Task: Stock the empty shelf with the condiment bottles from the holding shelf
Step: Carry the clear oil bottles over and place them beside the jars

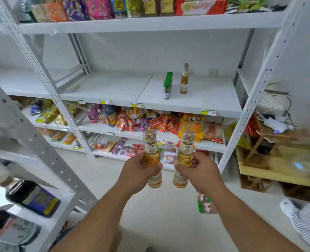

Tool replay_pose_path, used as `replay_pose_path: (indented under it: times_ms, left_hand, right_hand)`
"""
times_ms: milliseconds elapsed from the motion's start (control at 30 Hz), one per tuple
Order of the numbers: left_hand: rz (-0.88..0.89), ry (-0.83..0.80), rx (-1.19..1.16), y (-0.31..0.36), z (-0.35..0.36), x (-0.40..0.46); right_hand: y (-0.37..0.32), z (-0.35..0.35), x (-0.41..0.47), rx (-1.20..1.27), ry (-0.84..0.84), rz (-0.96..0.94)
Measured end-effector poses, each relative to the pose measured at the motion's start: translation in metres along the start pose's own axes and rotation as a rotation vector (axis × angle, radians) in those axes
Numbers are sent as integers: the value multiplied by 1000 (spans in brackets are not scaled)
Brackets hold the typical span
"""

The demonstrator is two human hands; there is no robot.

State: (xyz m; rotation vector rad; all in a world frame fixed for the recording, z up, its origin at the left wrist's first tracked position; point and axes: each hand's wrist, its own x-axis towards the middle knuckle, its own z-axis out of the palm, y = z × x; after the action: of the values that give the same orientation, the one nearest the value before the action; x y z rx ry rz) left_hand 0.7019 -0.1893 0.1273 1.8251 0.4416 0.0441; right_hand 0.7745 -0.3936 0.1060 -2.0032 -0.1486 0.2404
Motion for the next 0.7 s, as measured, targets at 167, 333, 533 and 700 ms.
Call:
replay_pose_path:
  times_ms: [167,333,533,700]
  left_hand:
    - [60,-69,32,8,-8,71]
    - [92,-102,39,15,-16,130]
    - [107,-140,101,26,-12,186]
    - [123,-151,133,44,10,232]
  right_hand:
    - [-13,6,54,-25,69,4]
    - [-26,13,101,-64,152,5]
    - [-32,8,150,-90,185,19]
    - [-31,-12,193,-49,182,22]
